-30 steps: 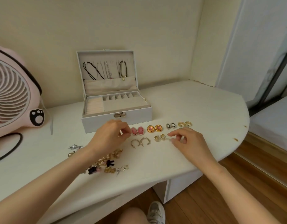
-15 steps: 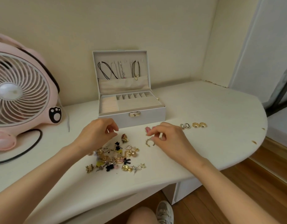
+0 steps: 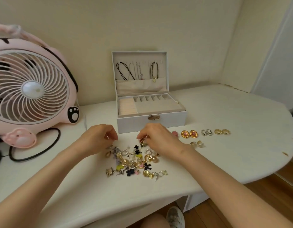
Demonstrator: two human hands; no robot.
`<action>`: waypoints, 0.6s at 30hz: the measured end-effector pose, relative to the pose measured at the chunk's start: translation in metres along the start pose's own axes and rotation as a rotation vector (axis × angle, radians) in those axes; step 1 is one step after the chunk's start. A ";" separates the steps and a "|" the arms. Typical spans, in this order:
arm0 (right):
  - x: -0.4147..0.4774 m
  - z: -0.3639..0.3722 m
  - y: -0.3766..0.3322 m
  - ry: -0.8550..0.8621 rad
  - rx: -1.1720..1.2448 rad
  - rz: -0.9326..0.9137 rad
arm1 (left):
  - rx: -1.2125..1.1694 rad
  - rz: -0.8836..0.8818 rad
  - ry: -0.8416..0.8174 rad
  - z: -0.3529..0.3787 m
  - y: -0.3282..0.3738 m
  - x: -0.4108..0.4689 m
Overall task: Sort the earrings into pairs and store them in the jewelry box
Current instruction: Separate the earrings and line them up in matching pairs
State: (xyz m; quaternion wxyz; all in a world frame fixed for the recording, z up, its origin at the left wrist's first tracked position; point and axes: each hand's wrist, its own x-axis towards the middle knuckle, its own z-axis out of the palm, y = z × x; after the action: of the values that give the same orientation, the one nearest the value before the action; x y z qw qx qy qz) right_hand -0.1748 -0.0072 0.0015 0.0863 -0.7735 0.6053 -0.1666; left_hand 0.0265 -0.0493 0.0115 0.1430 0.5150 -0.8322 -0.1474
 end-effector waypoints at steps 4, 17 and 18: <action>0.000 0.000 -0.004 -0.017 0.055 -0.021 | -0.251 -0.015 -0.015 -0.002 -0.008 -0.006; -0.010 -0.006 -0.030 -0.026 0.062 -0.159 | -0.199 -0.047 -0.117 -0.017 -0.019 -0.013; -0.012 -0.009 -0.027 -0.024 0.062 -0.147 | -0.183 -0.047 -0.149 -0.016 -0.018 -0.014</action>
State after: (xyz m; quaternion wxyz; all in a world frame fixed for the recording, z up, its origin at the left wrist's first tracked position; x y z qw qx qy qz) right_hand -0.1556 0.0119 0.0168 0.1051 -0.8148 0.5404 -0.1817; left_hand 0.0536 -0.0457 0.0176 0.1237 0.5071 -0.8112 -0.2637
